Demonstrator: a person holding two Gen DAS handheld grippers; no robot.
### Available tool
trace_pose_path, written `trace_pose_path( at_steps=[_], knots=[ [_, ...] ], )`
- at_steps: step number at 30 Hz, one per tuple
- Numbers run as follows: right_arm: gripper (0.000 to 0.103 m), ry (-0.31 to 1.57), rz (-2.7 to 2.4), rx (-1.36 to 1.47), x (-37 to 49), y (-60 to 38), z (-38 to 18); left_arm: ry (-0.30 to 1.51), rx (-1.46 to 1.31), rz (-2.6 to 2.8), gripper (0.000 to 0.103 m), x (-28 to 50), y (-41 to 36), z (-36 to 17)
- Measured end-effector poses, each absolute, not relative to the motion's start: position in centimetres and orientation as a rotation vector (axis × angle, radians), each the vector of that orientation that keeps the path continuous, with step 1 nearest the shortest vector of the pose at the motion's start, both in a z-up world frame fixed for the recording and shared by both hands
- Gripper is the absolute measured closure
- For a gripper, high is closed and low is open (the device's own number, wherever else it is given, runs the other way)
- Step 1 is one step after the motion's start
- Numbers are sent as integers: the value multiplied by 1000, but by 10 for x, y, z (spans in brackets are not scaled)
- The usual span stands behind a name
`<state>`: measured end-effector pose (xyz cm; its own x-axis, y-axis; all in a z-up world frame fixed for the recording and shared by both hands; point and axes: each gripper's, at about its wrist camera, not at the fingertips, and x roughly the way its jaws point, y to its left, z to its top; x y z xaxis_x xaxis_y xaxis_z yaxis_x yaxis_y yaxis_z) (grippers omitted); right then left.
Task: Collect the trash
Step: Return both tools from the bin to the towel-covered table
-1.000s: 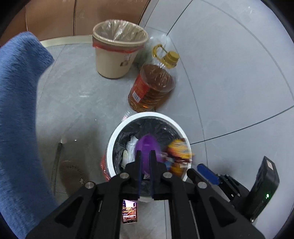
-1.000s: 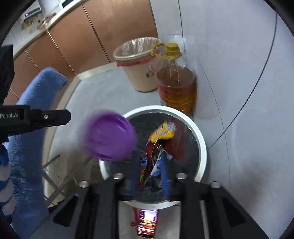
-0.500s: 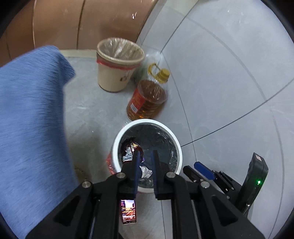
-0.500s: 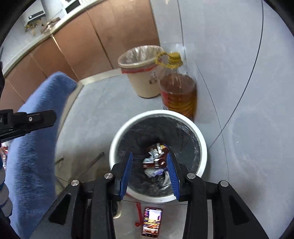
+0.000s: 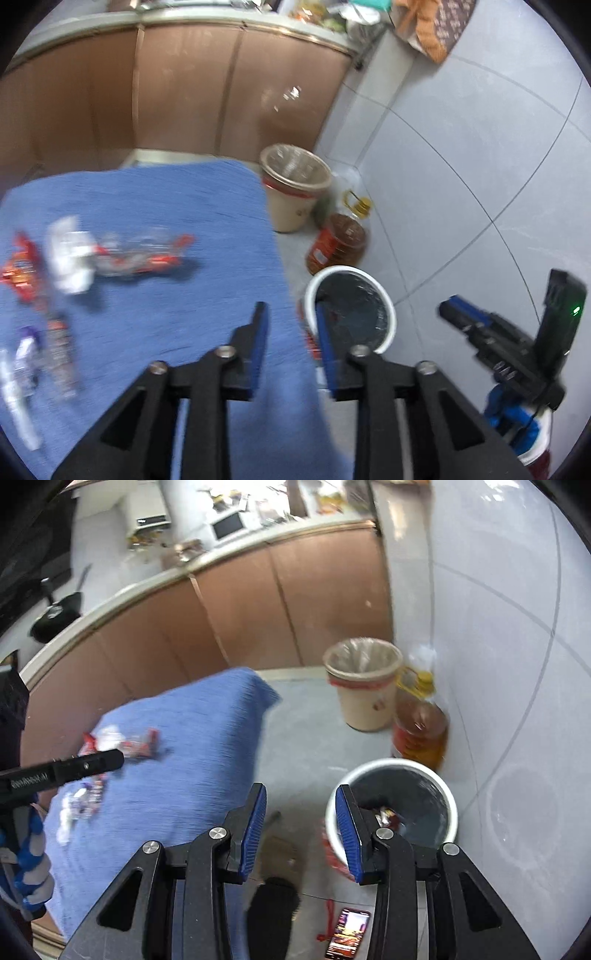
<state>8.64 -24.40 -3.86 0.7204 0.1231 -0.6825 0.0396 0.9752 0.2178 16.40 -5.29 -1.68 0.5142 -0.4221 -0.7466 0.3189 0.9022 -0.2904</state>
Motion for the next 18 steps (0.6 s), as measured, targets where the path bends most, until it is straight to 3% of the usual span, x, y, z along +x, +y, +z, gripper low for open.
trace_pose_path(
  at_steps=[9,18],
  knots=[
    [58,695,141,170,59,-181,14,828,-154,-299,71,115,79,17],
    [58,700,208,143,60,-143,17,849,-218,-120,71,88,189,-11]
  ],
)
